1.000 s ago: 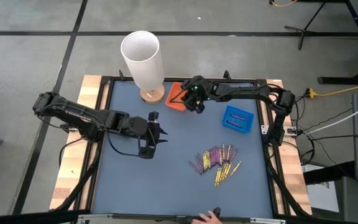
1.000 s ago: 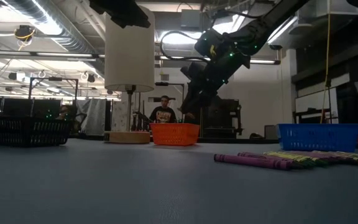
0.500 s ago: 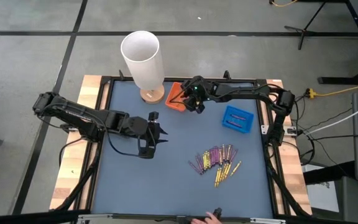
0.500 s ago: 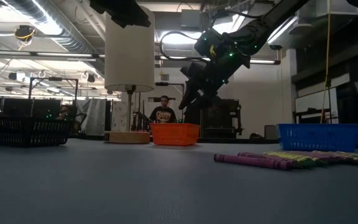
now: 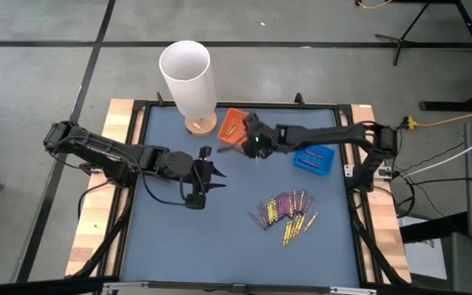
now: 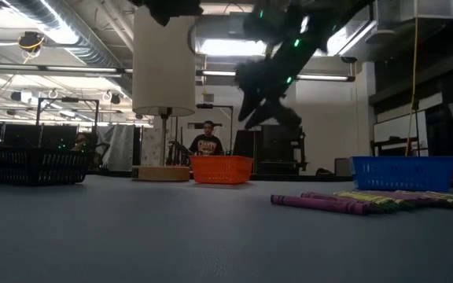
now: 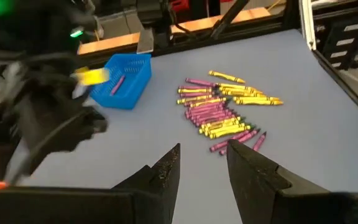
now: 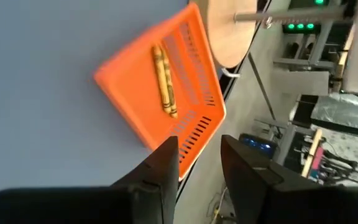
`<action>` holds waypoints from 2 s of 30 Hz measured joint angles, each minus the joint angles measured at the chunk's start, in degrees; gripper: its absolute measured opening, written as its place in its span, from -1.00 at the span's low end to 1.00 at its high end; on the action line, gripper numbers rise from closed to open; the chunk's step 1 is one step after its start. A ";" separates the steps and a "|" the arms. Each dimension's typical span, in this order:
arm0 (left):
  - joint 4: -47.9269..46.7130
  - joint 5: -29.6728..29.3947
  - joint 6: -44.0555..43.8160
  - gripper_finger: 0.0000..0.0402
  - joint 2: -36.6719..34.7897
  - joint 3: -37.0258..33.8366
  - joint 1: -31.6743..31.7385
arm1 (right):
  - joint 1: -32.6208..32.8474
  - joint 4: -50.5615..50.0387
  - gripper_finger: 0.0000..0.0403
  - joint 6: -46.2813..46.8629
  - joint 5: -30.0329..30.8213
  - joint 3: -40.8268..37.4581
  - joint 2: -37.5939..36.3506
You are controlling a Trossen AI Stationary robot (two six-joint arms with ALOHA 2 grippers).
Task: Sort crayons
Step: Put the green crayon into the black basket
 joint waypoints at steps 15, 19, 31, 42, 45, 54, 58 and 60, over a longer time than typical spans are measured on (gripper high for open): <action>9.43 6.84 4.18 -0.43 5.11 0.04 -0.87 | 18.73 -36.80 -0.41 60.84 6.32 0.04 -11.31; 14.12 9.54 5.87 -0.43 8.51 0.02 -0.85 | 24.51 -47.67 -0.41 73.32 6.28 0.04 -12.45; 26.30 10.24 5.90 -0.43 21.01 0.04 -0.85 | 41.17 -61.62 -0.41 91.76 7.71 0.00 -12.67; 40.05 10.24 5.95 -0.43 30.18 0.07 -0.09 | 49.13 -64.35 -0.41 105.85 11.40 -3.12 -13.77; 49.03 10.38 5.94 -0.43 32.59 0.07 0.86 | 49.54 -64.45 -0.41 110.51 11.47 -6.12 -15.12; 48.43 16.92 7.63 -0.43 37.55 8.71 3.69 | 49.40 -64.44 -0.41 116.39 11.41 -12.81 -20.26; 39.01 20.11 8.83 -0.43 40.80 15.00 5.00 | 49.40 -64.58 -0.41 116.05 11.42 -13.49 -23.13; 34.20 21.47 8.85 -0.43 42.50 17.90 5.85 | 49.40 -64.66 -0.41 115.71 11.44 -13.49 -25.07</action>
